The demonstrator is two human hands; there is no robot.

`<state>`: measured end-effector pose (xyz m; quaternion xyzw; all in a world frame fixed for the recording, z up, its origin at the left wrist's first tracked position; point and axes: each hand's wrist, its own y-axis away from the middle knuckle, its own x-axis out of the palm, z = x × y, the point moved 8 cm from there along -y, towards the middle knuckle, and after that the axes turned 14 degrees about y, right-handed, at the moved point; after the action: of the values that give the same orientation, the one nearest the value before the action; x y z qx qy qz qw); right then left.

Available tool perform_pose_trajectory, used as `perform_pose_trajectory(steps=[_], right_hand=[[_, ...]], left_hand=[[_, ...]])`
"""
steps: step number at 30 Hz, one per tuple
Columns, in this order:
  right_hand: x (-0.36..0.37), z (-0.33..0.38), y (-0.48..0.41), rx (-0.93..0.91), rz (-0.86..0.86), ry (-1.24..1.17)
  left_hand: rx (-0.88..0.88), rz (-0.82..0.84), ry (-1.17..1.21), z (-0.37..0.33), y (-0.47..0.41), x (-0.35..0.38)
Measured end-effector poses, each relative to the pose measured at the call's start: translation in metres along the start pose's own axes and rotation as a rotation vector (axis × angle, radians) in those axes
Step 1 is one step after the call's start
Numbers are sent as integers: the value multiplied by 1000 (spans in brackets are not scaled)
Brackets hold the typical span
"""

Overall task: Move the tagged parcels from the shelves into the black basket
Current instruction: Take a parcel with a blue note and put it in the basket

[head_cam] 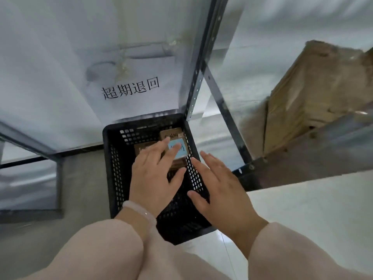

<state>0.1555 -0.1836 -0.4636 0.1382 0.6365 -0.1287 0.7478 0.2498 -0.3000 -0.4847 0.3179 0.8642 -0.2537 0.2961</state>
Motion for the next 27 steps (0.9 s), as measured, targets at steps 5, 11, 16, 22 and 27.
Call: perform_pose_trajectory(steps=[5, 11, 16, 22, 27], right_hand=[[-69, -32, 104, -73, -134, -12], [-160, -124, 220, 1, -281, 90], [-241, -203, 287, 127, -410, 180], [-322, -275, 334, 242, -598, 191], [-364, -336, 341, 287, -671, 241]], left_hand=[[119, -69, -49, -133, 54, -15], [267, -106, -74, -300, 91, 9], [391, -105, -63, -421, 83, 43], [582, -111, -62, -531, 47, 67], [662, -121, -9, -598, -1, 89]])
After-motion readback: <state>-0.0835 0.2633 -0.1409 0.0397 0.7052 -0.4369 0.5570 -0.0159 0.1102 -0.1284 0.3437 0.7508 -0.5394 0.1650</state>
